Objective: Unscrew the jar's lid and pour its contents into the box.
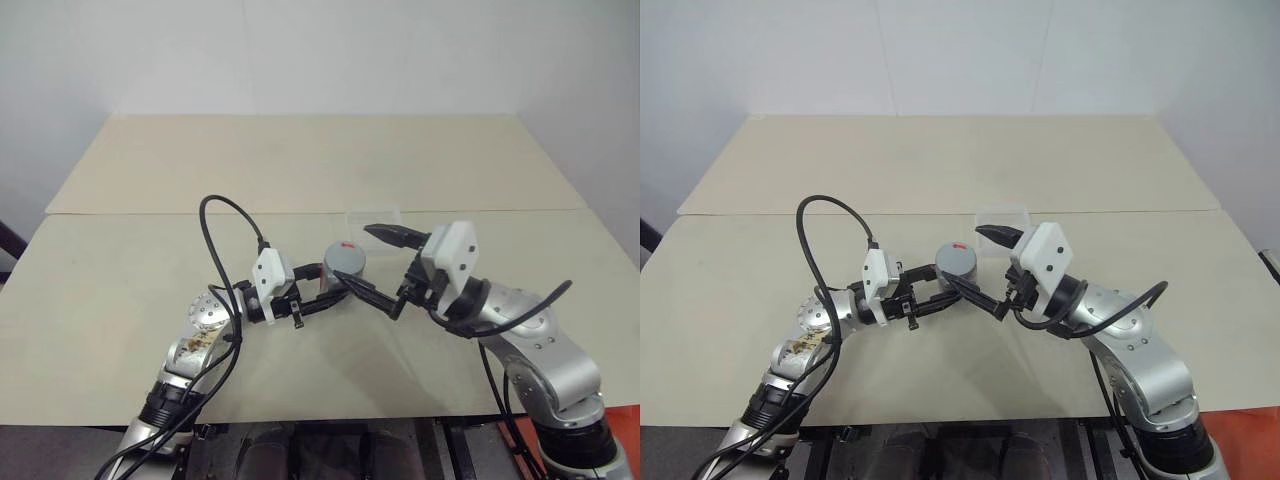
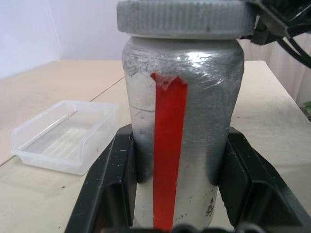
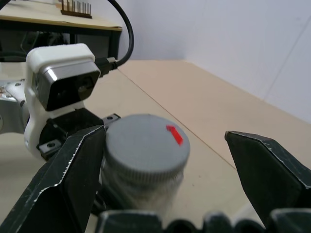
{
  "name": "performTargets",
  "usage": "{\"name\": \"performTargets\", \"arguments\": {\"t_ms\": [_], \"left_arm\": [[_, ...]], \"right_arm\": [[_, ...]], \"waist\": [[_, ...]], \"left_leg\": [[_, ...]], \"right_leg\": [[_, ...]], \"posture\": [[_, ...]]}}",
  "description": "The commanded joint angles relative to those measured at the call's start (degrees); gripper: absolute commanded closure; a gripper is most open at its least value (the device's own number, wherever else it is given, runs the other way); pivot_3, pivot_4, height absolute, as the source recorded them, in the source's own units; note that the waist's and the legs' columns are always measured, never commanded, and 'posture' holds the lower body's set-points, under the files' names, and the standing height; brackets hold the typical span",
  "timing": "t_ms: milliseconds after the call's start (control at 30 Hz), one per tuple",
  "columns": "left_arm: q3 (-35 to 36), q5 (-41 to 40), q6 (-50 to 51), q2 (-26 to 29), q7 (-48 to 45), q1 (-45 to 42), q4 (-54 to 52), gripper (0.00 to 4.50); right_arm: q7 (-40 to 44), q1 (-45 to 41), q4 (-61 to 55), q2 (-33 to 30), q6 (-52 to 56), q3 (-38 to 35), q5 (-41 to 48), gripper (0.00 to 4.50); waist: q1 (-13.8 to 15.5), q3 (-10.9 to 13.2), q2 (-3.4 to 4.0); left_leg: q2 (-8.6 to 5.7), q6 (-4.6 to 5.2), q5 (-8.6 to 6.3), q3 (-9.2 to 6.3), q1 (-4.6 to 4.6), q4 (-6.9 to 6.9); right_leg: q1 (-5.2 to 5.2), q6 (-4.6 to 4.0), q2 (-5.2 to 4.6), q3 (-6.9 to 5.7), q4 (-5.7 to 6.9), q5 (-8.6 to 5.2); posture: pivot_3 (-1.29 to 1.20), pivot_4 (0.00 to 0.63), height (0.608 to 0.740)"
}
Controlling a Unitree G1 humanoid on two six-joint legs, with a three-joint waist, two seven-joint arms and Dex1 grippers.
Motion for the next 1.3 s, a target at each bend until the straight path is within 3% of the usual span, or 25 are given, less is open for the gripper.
{"name": "performTargets", "arguments": {"t_ms": [33, 367, 600, 900, 1300], "left_arm": [[0.49, -0.26, -2.23, -0.16, -1.04, -1.01, -1.2, 2.58], [0.54, 0.0, -2.39, -0.36, -1.56, -1.24, -0.68, 2.58], [0.28, 0.22, -2.58, -0.43, -1.57, -1.23, -0.61, 2.58], [-0.34, 0.68, -2.82, -0.72, -1.54, -1.29, -1.1, 2.58], [-0.24, 0.88, -3.29, -1.01, -1.7, -1.79, -0.37, 2.58]], "right_arm": [[-0.94, 0.71, -1.38, -0.92, 0.24, -3.42, -0.22, 0.0], [-0.44, 2.46, -1.3, -2.27, 0.2, -6.15, 0.59, 0.0], [2.67, -0.07, -4.35, -0.59, 0.68, -6.81, 10.55, 0.0], [-1.77, -8.12, 3.07, 5.56, 0.17, 5.56, -0.7, 0.0], [0.14, -7.37, 5.14, 5.34, -1.14, 5.46, -4.72, 0.0]], "waist": [[0.0, 0.0, 0.0], [0.02, 0.0, 0.0], [0.0, 0.0, 0.0], [-0.2, -0.01, 0.01], [-0.04, -0.01, 0.01]], "left_leg": [[0.0, 0.0, 0.0, 0.0, 0.0, 0.0], [0.01, 0.01, 0.0, 0.0, 0.01, 0.0], [0.01, 0.01, -0.01, -0.01, 0.01, 0.0], [0.0, 0.02, 0.0, 0.01, 0.03, 0.02], [-0.01, 0.0, 0.0, 0.01, 0.0, 0.01]], "right_leg": [[0.0, 0.0, 0.0, 0.01, 0.0, 0.0], [0.0, 0.0, 0.0, 0.01, -0.01, 0.0], [0.01, 0.0, 0.0, 0.01, -0.03, 0.0], [0.0, 0.0, 0.0, 0.04, 0.05, 0.0], [0.0, 0.01, 0.03, -0.02, 0.03, 0.0]], "posture": [[0.0, 0.15, 0.74], [0.0, 0.15, 0.74], [0.0, 0.15, 0.74], [0.0, 0.15, 0.74], [0.0, 0.15, 0.74]]}}
